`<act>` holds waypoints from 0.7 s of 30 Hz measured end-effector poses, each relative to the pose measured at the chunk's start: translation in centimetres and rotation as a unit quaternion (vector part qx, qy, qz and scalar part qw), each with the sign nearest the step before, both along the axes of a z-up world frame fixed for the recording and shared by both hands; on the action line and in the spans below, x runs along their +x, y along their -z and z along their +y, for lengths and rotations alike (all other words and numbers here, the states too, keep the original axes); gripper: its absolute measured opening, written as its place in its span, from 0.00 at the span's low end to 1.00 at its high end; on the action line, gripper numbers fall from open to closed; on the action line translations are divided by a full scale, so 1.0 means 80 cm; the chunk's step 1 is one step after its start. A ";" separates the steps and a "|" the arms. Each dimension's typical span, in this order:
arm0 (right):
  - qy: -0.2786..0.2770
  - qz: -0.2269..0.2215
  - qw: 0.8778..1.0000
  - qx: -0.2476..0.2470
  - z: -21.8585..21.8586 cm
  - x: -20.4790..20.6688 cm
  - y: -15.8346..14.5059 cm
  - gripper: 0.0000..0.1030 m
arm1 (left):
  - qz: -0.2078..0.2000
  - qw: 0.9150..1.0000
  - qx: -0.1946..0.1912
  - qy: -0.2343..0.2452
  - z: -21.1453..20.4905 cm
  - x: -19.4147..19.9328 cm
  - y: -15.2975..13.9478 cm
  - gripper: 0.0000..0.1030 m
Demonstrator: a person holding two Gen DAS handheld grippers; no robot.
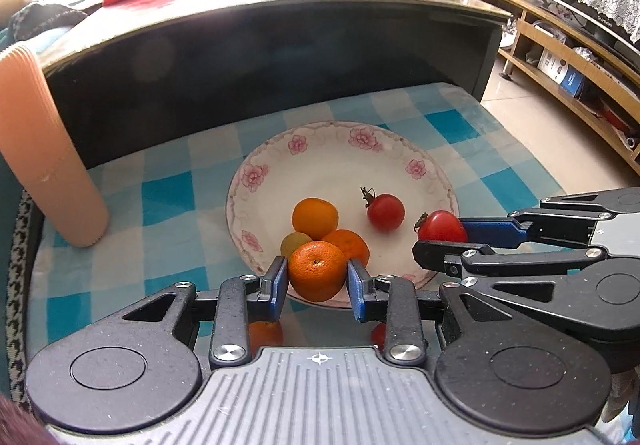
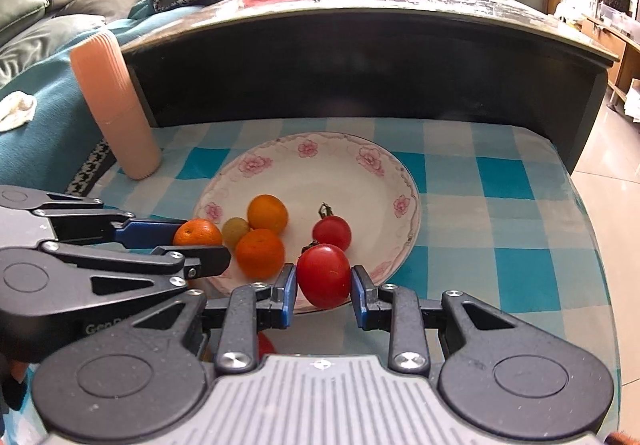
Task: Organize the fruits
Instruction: 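Carry the red tomato in the right gripper over the plate while the left gripper carries the tangerine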
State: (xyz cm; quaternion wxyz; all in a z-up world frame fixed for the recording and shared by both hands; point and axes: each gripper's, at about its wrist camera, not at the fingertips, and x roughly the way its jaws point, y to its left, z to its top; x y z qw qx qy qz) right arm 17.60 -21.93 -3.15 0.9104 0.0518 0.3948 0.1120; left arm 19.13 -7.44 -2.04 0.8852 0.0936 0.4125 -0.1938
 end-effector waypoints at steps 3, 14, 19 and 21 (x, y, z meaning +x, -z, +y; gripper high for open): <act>-0.002 -0.001 1.000 -0.001 0.001 0.007 0.003 0.44 | 0.002 1.000 0.000 -0.006 0.001 0.006 0.003 0.38; -0.007 0.009 1.000 0.001 0.011 0.025 0.022 0.44 | 0.006 1.000 0.000 -0.019 0.003 0.022 0.014 0.38; -0.007 0.005 1.000 0.002 0.010 0.028 0.023 0.44 | 0.008 1.000 -0.009 -0.023 0.006 0.025 0.014 0.38; -0.004 0.003 1.000 0.005 0.009 0.029 0.022 0.44 | 0.010 0.999 -0.016 -0.027 0.008 0.026 0.013 0.38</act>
